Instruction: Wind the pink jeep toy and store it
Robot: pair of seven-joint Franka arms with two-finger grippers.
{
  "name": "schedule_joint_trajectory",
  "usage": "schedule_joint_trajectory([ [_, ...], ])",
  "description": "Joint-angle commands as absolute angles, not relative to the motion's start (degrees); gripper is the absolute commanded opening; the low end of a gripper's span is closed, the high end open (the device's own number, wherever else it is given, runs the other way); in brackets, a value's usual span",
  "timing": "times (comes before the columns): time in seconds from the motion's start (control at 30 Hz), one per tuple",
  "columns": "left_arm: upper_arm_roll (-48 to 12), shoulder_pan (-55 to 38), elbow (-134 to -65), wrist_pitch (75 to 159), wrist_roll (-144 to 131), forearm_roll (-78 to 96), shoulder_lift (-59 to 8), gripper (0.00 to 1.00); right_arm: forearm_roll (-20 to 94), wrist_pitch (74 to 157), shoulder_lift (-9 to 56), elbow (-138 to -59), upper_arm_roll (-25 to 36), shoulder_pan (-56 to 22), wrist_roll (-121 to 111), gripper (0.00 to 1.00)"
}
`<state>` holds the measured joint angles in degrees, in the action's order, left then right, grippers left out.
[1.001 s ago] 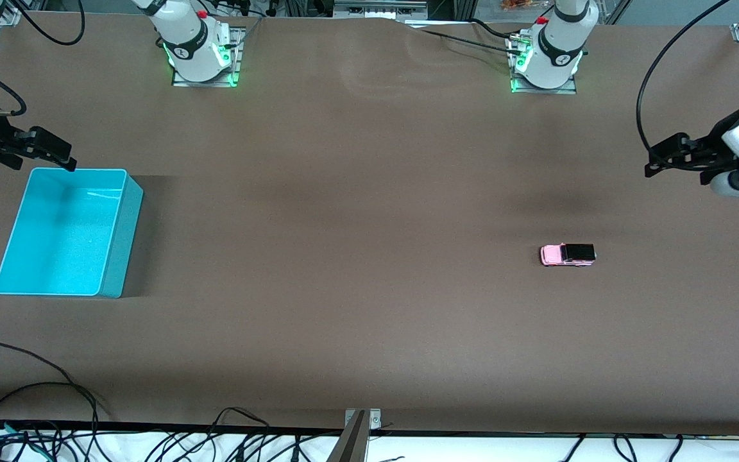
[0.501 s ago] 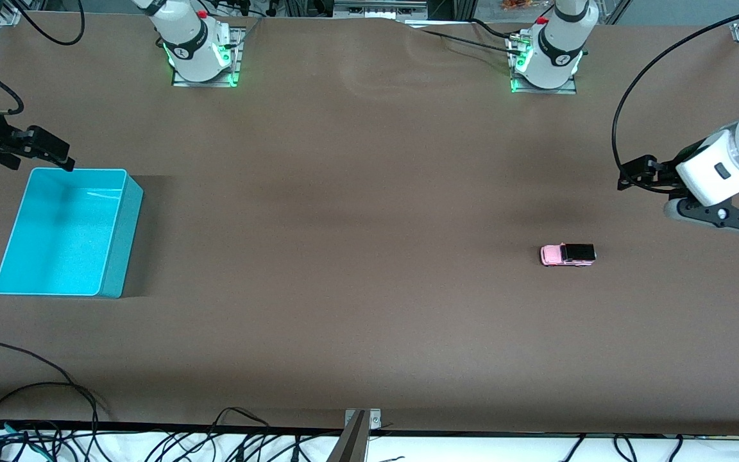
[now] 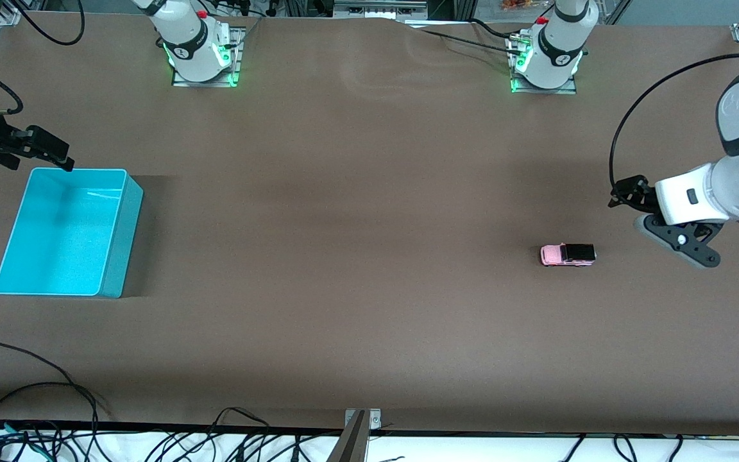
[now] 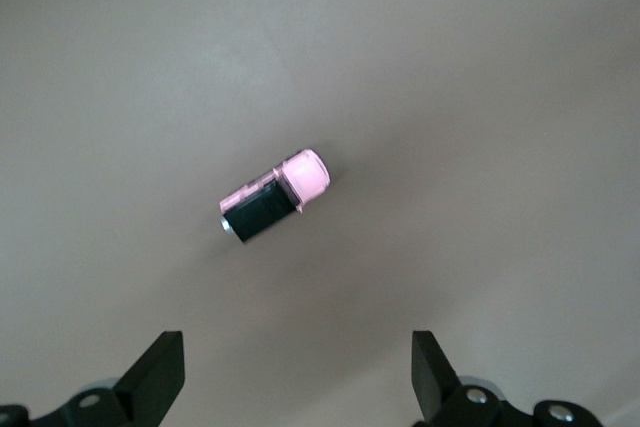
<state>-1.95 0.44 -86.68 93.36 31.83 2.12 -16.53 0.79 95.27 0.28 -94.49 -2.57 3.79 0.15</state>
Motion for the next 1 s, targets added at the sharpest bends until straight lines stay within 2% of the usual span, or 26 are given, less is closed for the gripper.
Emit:
schedule_joint_trajectory([
  [0.0, -1.85, 0.62, -85.69, 97.46, 39.98, 0.97, -19.07, 1.00, 0.09, 94.57, 0.79, -93.08, -2.55, 3.69, 0.09, 1.00],
  [0.47, -1.93, 0.79, -87.89, 101.77, 60.11, -0.97, -22.94, 1.00, 0.09, 94.57, 0.79, -93.08, -2.55, 3.69, 0.17, 1.00],
  [0.67, -2.02, 0.79, -91.75, 104.67, 67.22, -2.81, -22.68, 1.00, 0.09, 94.57, 0.79, -93.08, -2.55, 3.69, 0.17, 1.00],
  [0.97, -2.02, 0.97, -100.97, 115.82, 77.60, -3.08, -22.41, 1.00, 0.09, 94.57, 0.79, -93.08, -2.55, 3.69, 0.18, 1.00],
])
